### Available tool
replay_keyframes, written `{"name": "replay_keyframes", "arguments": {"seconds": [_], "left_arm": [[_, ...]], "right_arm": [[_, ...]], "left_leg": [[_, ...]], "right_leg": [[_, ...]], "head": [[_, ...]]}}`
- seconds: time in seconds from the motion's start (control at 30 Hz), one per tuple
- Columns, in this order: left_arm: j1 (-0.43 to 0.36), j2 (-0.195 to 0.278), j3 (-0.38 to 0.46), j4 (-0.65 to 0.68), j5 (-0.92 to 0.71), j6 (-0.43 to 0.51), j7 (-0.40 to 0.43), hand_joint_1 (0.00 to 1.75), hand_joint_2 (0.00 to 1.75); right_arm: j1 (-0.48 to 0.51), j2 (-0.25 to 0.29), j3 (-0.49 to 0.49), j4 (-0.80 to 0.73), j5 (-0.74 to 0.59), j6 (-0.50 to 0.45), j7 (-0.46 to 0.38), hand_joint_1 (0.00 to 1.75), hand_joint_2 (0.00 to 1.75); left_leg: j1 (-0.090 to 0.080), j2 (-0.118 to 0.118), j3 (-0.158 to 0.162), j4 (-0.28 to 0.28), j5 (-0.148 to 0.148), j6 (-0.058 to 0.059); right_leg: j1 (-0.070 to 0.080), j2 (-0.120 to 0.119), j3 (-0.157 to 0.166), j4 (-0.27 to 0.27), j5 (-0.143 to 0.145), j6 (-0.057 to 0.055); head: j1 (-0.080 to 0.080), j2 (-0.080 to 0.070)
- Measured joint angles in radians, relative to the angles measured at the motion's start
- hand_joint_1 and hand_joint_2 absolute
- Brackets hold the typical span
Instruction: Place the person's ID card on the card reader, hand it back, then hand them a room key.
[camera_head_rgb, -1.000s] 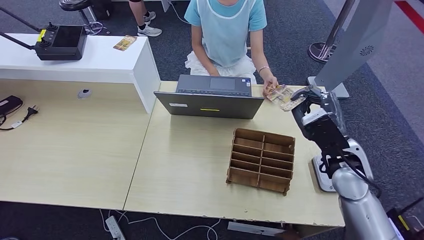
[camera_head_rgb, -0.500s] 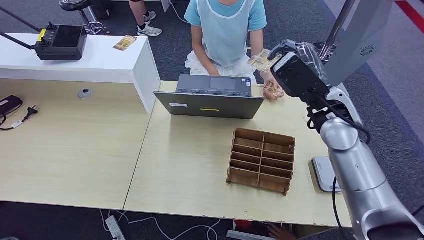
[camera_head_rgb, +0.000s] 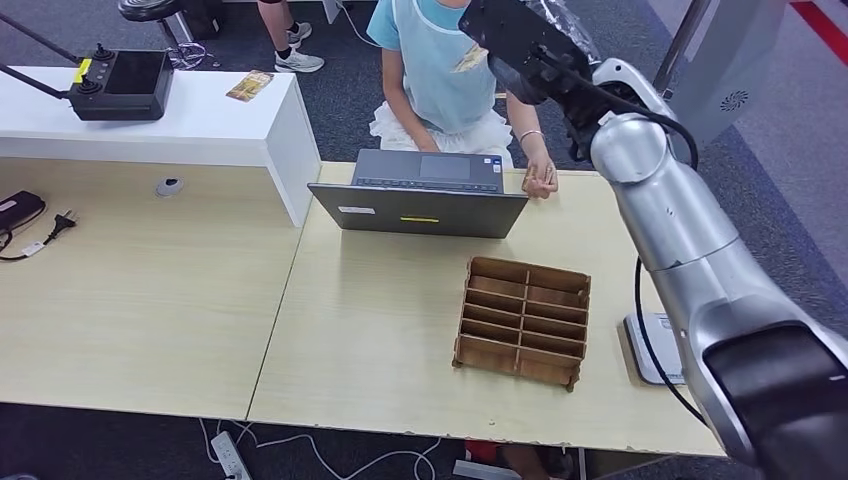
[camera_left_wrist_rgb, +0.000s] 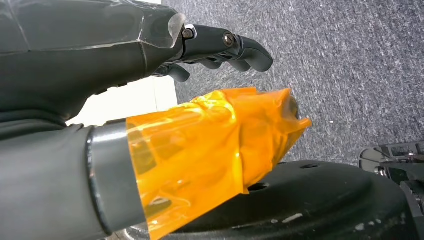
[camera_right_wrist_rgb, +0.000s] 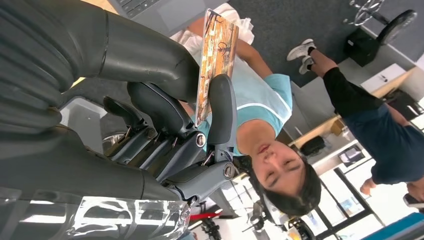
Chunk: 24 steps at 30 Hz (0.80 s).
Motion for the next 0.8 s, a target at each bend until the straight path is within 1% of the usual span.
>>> {"name": "replay_keyframes", "arguments": {"seconds": [0.23,0.47,0.63,0.8], "left_arm": [[-0.001,0.0,-0.018,0.0,-0.018,-0.003,0.008,0.0,0.0],[-0.001,0.0,-0.029,0.0,-0.027,-0.004,0.009,0.0,0.0],[-0.001,0.0,-0.04,0.0,-0.03,-0.006,0.01,0.0,0.0],[-0.001,0.0,-0.047,0.0,-0.032,-0.008,0.01,0.0,0.0]], "right_arm": [[-0.098,0.063,0.034,0.171,0.014,0.009,0.035,1.75,1.75],[-0.152,0.117,0.057,0.296,0.033,0.008,0.054,1.75,1.75],[-0.181,0.144,0.069,0.366,0.043,0.009,0.081,1.75,1.75],[-0.209,0.158,0.076,0.428,0.051,0.006,0.098,1.75,1.75]], "left_leg": [[0.0,0.0,0.0,0.0,0.0,0.0],[0.0,0.0,0.0,0.0,0.0,0.0],[0.0,0.0,0.0,0.0,0.0,0.0],[0.0,0.0,0.0,0.0,0.0,0.0]], "right_leg": [[0.0,0.0,0.0,0.0,0.0,0.0],[0.0,0.0,0.0,0.0,0.0,0.0],[0.001,0.0,0.0,0.0,0.0,0.0],[0.001,0.0,0.0,0.0,0.0,0.0]], "head": [[0.0,0.0],[0.0,0.0],[0.0,0.0],[0.0,0.0]]}}
